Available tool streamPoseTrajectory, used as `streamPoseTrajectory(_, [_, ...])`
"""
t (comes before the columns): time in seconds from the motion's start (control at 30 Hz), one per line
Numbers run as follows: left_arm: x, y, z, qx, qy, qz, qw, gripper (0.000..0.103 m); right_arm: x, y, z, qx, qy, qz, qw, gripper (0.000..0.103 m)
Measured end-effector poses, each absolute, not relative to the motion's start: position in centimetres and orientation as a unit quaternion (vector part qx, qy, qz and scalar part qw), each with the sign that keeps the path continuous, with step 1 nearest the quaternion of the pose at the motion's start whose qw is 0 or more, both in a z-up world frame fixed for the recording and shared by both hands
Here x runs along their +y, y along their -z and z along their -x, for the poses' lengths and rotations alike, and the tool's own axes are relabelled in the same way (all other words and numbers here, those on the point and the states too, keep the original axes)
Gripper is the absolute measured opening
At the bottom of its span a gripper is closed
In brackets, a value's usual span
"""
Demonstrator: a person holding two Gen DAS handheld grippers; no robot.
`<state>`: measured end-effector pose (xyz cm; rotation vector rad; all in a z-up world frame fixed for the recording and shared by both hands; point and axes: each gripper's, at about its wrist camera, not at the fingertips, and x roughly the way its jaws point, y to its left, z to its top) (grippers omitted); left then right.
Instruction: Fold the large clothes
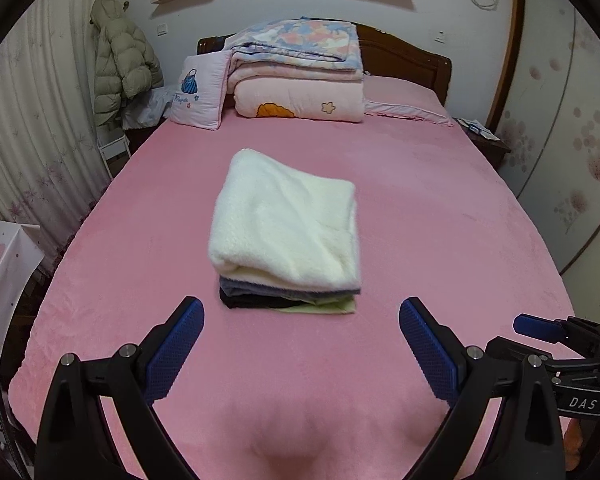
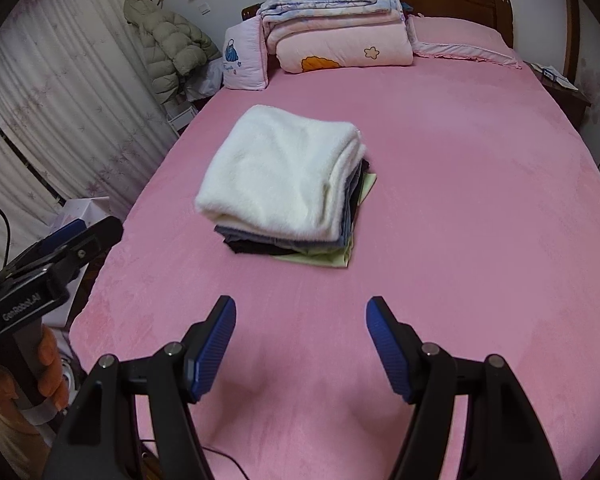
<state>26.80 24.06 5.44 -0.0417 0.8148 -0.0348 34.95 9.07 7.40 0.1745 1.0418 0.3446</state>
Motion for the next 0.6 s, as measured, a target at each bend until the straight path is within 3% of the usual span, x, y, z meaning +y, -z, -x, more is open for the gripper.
streamPoseTrajectory(0.27, [19.7,-8.6,-17.4,0.379,0.049,0.026,0.924,0.098,5.8,-12.1,-26.4,0.468,-0.154,-0.068,0.867,0.068])
streamPoseTrajectory(0.6, [15.3,-7.7,-7.6,0.364,0.058,0.029,0.929,0.101,3.1,-11.5,-18.0,0.445,-0.143,-0.044,0.883,0.068])
